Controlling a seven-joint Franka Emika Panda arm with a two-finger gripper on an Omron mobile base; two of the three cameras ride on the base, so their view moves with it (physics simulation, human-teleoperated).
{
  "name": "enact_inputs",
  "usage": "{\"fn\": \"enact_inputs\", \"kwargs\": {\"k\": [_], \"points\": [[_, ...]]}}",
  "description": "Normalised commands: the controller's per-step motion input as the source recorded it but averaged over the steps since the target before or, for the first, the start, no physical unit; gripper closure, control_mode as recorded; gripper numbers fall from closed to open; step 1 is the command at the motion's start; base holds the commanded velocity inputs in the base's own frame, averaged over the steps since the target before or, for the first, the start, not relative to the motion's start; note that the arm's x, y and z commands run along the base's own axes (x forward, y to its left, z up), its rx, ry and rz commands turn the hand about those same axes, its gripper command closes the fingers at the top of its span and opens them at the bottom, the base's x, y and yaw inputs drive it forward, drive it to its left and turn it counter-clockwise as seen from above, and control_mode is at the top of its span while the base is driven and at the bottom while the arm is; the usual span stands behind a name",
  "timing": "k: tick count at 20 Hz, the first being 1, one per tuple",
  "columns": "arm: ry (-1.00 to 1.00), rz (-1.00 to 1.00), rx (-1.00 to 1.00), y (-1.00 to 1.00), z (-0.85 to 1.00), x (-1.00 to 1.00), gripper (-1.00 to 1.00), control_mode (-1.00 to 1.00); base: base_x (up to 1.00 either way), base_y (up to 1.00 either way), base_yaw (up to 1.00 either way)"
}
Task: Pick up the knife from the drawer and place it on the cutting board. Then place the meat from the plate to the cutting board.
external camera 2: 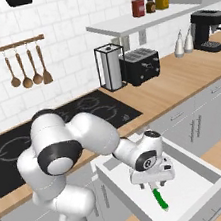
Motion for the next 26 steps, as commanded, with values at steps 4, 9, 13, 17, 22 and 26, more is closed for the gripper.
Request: {"fn": "enact_inputs", "kwargs": {"k": [4,9,13,17,22,26], "points": [[0.0,0.0,0.0,0.0,-0.28,0.04,-1.0,-1.0,0.0,0.0,0.0],[0.0,0.0,0.0,-0.03,-0.25,0.13,-1.0,-1.0,0.0,0.0,0.0],[0.0,0.01,0.0,-0.16,-0.2,0.16,-1.0,-1.0,0.0,0.0,0.0],[0.0,0.02,0.0,-0.12,-0.24,0.18,-1.0,-1.0,0.0,0.0,0.0],[0.0,0.05,0.0,-0.27,-0.16,0.2,-1.0,-1.0,0.0,0.0,0.0],[0.0,0.05,0.0,-0.2,-0.19,0.14,-1.0,-1.0,0.0,0.0,0.0]]}}
